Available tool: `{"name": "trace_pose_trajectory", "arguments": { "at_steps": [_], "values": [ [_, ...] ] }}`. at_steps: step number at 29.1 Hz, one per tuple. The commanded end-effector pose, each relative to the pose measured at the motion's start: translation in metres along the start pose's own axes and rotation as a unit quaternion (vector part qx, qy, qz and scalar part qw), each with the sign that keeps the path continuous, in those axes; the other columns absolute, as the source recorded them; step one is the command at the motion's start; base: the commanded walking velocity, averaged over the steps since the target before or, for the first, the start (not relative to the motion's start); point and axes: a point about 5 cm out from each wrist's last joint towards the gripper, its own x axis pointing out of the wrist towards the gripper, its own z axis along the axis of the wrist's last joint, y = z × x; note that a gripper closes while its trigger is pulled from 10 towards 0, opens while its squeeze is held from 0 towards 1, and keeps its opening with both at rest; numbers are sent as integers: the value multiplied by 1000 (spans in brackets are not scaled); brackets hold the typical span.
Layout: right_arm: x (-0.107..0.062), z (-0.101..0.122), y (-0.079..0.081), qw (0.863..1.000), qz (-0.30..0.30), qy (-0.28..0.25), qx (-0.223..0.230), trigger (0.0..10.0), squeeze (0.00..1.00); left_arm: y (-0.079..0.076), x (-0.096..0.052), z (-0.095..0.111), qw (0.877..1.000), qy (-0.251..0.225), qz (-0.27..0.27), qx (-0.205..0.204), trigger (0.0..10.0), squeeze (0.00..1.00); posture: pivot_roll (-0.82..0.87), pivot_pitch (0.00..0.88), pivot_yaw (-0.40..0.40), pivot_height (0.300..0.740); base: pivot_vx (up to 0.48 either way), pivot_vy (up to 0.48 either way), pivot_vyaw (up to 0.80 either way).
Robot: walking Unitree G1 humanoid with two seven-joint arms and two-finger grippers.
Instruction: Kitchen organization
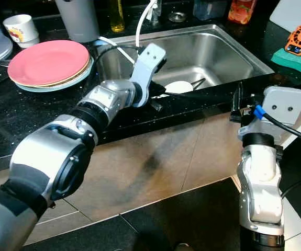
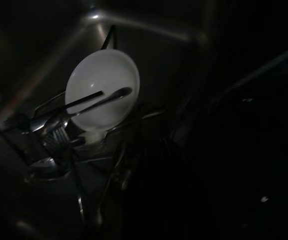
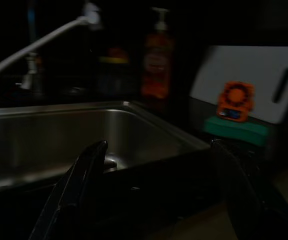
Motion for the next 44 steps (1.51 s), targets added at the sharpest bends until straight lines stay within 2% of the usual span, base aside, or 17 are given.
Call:
{"name": "trace_pose_trajectory", "arguments": {
  "at_steps": [1, 6, 10, 12, 14, 15, 17, 20, 25, 27, 30, 36, 38, 40, 42, 43, 44],
  "values": [
    [-2, 2, 4, 1000, 10, 0, 5, 10000, 0, 1, 1, -20, 999, 44, 3, -4, 10000, 0, -11, 176, 52, 740, 0, 0, 0],
    [-2, 2, 4, 1000, 12, -1, 7, 10000, 0, 19, -8, -28, 997, 57, 41, -21, 10000, 0, -4, 176, 50, 740, 0, 0, 0],
    [-1, 2, 5, 1000, 12, 0, 8, 10000, 0, 41, -20, -27, 992, 41, 105, -53, 10000, 0, 7, 174, 47, 740, 0, 0, 0],
    [0, 2, 5, 1000, 13, -1, 10, 10000, 0, 58, -31, -19, 985, 13, 153, -75, 10000, 0, 10, 170, 45, 740, 0, 0, 0],
    [1, 1, 5, 1000, 13, -1, 11, 10000, 0, 69, -39, -10, 980, -14, 188, -71, 10000, 0, 14, 170, 45, 740, 0, 0, 0],
    [1, 1, 5, 1000, 13, -1, 11, 10000, 0, 69, -39, -10, 980, -14, 188, -71, 10000, 0, 14, 170, 45, 740, 0, 0, 0],
    [1, 1, 5, 1000, 14, -1, 12, 10000, 0, 80, -48, 6, 971, -57, 217, -80, 10000, 0, 19, 168, 40, 740, 0, 0, 0],
    [2, 1, 6, 1000, 15, -1, 13, 10000, 0, 91, -66, 42, 957, -158, 232, -72, 10000, 0, 22, 166, 36, 740, 0, 0, 0],
    [4, 2, 8, 1000, 17, -5, 14, 10000, 0, 101, -83, 62, 942, -213, 255, -53, 10000, 0, 22, 162, 36, 740, 0, 0, 0],
    [4, 3, 9, 1000, 19, -7, 16, 10000, 0, 109, -89, 57, 936, -197, 290, -38, 10000, 0, 22, 154, 45, 740, 0, 0, 0],
    [5, 7, 14, 999, 33, -11, 30, 10000, 0, 129, -105, 39, 917, -154, 369, 16, 10000, 0, 23, 152, 45, 740, 0, 0, 0],
    [5, 11, 27, 995, 64, -12, 75, 10000, 0, 154, -135, 13, 902, -130, 410, 36, 10000, 0, 52, 144, 33, 740, 0, 0, 0],
    [7, 11, 33, 992, 71, -9, 106, 10000, 0, 163, -149, 0, 897, -123, 424, 3, 10000, 0, 73, 134, 28, 740, 0, 0, 0],
    [7, 11, 33, 992, 71, -9, 106, 10000, 0, 163, -149, 0, 897, -123, 424, 3, 10000, 0, 73, 134, 28, 740, 0, 0, 0],
    [10, 11, 39, 990, 79, -11, 119, 10000, 0, 167, -155, -12, 892, -130, 433, -33, 10000, 0, 82, 125, 21, 740, 0, 0, 0],
    [10, 11, 39, 990, 79, -11, 119, 10000, 0, 167, -155, -12, 892, -130, 433, -33, 10000, 0, 82, 125, 21, 740, 0, 0, 0],
    [11, 12, 43, 989, 86, -13, 123, 10000, 0, 169, -157, -20, 885, -135, 439, -80, 10000, 0, 82, 116, 19, 740, 0, 0, 0]
  ]
}}
